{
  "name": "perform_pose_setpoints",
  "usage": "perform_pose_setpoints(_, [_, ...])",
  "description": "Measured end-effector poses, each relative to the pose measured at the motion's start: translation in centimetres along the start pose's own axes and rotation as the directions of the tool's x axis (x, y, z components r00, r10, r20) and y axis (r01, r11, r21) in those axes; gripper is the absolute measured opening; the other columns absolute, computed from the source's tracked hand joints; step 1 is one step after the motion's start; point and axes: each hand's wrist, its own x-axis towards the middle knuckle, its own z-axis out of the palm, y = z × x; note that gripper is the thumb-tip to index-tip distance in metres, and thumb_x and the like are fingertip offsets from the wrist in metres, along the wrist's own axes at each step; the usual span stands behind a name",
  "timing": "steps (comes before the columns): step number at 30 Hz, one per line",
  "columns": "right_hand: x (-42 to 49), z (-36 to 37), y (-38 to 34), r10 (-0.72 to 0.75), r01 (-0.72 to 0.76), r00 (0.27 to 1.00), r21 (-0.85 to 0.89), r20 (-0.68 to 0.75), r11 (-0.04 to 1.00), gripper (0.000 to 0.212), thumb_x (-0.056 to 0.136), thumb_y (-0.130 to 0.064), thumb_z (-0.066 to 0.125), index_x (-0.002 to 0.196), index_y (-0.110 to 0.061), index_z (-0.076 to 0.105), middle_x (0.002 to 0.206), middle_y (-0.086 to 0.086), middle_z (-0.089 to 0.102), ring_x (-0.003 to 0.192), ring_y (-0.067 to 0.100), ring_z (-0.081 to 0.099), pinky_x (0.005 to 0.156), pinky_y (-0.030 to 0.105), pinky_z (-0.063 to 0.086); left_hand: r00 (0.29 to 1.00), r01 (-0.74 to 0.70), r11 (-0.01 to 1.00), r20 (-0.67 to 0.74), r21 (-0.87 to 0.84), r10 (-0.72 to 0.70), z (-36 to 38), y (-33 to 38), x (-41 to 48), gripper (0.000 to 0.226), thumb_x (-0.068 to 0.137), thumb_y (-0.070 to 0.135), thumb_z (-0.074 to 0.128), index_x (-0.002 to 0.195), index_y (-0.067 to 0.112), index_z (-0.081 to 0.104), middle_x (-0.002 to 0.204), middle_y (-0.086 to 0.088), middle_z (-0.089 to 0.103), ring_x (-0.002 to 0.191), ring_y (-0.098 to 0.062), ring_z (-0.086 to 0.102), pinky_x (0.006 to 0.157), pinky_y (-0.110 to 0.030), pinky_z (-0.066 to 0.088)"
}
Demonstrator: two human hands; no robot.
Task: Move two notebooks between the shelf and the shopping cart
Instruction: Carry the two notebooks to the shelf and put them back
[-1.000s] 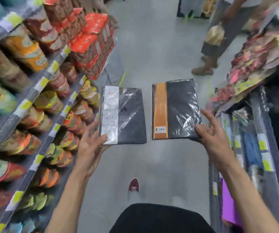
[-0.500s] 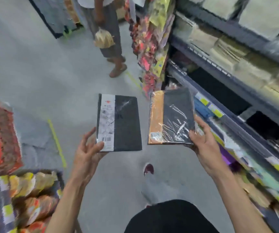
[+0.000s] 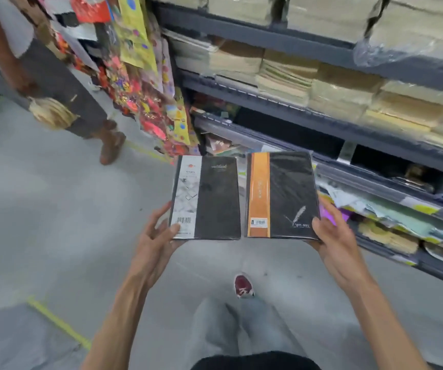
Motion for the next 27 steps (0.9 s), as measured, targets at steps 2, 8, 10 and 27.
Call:
perform_pose_setpoints(2, [0.9, 0.2, 0.4, -0.009, 0.011, 0.998, 0.034, -0.063, 0.999, 0.052, 0.096, -0.007, 0.054, 0.144, -0.027, 0.049, 0.123, 0.01, 0.07, 0.11, 0.024, 0.067, 0.088, 0.032, 0.058, 0.997, 0.033, 0.999, 0.071, 0.019, -0.035, 0.2, 0.6, 2.9, 0.054, 0.088, -0.008, 0.052, 0.138, 0.011, 0.053, 0.126, -0.02, 0.066, 0.106, -0.031, 0.069, 0.083, -0.039, 0.059])
perform_pose_setpoints(8, [4.9, 1.3, 3.2, -0.082, 0.097, 0.972, 0.055, -0.221, 0.994, 0.066, 0.084, -0.022, 0.065, 0.147, -0.024, 0.047, 0.125, 0.016, 0.065, 0.115, 0.031, 0.061, 0.1, 0.044, 0.051, 0.965, 0.085, 0.993, 0.239, 0.087, -0.104, 0.8, 1.4, 13.4, 0.06, 0.084, -0.006, 0.054, 0.141, 0.011, 0.05, 0.125, -0.015, 0.069, 0.111, -0.031, 0.068, 0.085, -0.04, 0.058])
perform_pose_setpoints(10, [6.9, 1.3, 4.8, -0.122, 0.14, 0.956, 0.048, -0.267, 0.989, 0.057, 0.093, -0.017, 0.06, 0.148, -0.025, 0.046, 0.125, 0.015, 0.063, 0.117, 0.03, 0.061, 0.101, 0.045, 0.049, 0.953, 0.078, 0.992, 0.285, 0.097, -0.103, 0.7, 0.9, 17.2, 0.059, 0.085, -0.006, 0.056, 0.14, 0.012, 0.05, 0.128, -0.013, 0.068, 0.113, -0.03, 0.067, 0.086, -0.04, 0.058])
perform_pose_setpoints(27, [23.7, -3.0, 12.1, -0.35, 0.353, 0.846, -0.07, -0.402, 0.933, 0.047, 0.103, -0.009, 0.048, 0.144, -0.033, 0.05, 0.116, -0.008, 0.068, 0.109, 0.015, 0.063, 0.089, 0.028, 0.056, 0.834, -0.15, 0.988, 0.543, 0.045, 0.102, 4.0, -7.0, 39.1, 0.051, 0.099, -0.005, 0.043, 0.149, 0.008, 0.042, 0.131, -0.011, 0.065, 0.114, -0.025, 0.066, 0.085, -0.036, 0.058])
